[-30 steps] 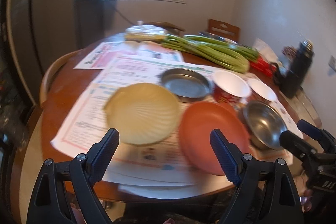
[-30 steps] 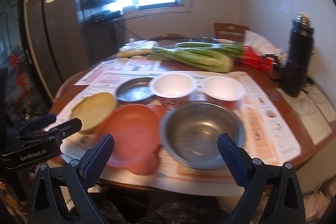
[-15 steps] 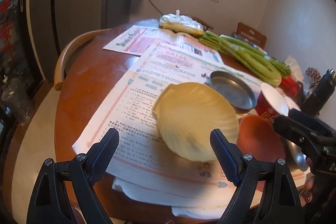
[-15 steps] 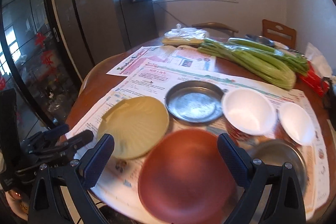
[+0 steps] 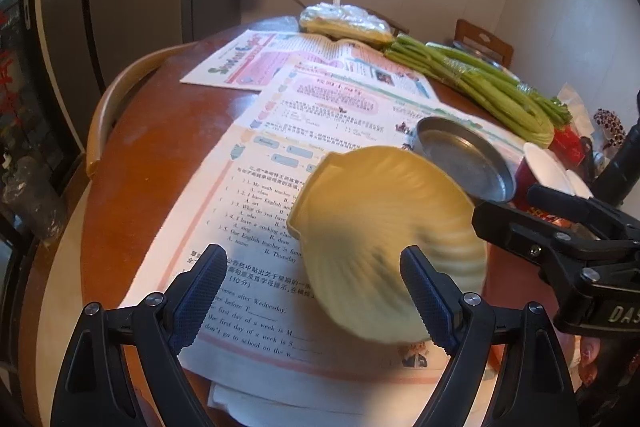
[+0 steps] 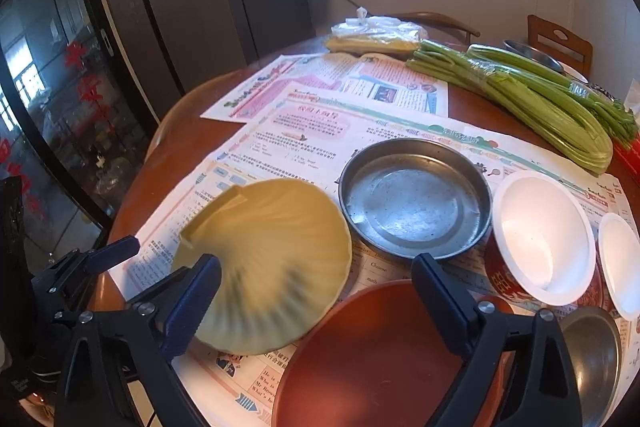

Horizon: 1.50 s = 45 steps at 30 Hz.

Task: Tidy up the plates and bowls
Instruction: 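Reach the left gripper to the yellow shell plate and grasp its rim, then lift the yellow shell plate with the left gripper and carry it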

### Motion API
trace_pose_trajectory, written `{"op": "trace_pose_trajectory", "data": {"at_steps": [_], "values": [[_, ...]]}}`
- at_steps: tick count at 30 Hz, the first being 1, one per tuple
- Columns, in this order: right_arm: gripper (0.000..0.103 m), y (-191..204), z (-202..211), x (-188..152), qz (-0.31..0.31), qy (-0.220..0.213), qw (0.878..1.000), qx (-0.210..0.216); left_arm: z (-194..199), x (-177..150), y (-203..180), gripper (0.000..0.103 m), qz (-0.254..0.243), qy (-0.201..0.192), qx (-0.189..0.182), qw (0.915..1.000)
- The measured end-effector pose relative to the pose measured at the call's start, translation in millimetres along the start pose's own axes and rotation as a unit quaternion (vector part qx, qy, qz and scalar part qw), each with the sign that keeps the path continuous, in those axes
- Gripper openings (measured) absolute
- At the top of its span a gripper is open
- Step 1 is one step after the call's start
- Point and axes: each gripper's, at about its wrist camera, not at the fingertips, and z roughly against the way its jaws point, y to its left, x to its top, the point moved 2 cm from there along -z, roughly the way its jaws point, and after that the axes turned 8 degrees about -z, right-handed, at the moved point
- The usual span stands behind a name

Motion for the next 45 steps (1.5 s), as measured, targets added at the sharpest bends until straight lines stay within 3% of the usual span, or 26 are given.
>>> {"op": "trace_pose_trajectory", "data": {"at_steps": [7,11,13,21,26,29,32,45], "values": [[0.090,-5,-15,2,-0.020,0.025,0.999,0.007,-3,0,-4,0.089,-0.007,0.001,0.012,0.9999],[0.073,-6,-21,0,-0.017,0.038,0.999,0.013,-10,-1,-1,0.089,0.001,0.012,0.017,0.9998],[0.072,-8,-23,0,-0.020,0.037,0.999,0.012,-12,-1,-1,0.089,0.003,0.015,0.013,0.9998],[0.049,-8,-37,-3,-0.014,0.049,0.999,0.013,-20,-2,-4,0.089,-0.006,0.021,0.007,0.9997],[0.048,-4,-42,-4,-0.003,0.045,0.999,0.016,-21,0,-6,0.086,-0.002,0.015,-0.014,0.9998],[0.048,-5,-39,-3,-0.015,0.040,0.998,0.044,-26,1,-6,0.076,0.014,0.017,-0.033,0.9992],[0.048,-4,-38,-6,-0.021,0.044,0.997,0.065,-28,1,-10,0.068,0.008,0.019,-0.025,0.9995],[0.047,0,-15,-7,-0.020,0.028,0.997,0.073,-10,2,-14,0.067,0.022,0.011,-0.034,0.9991]]}}
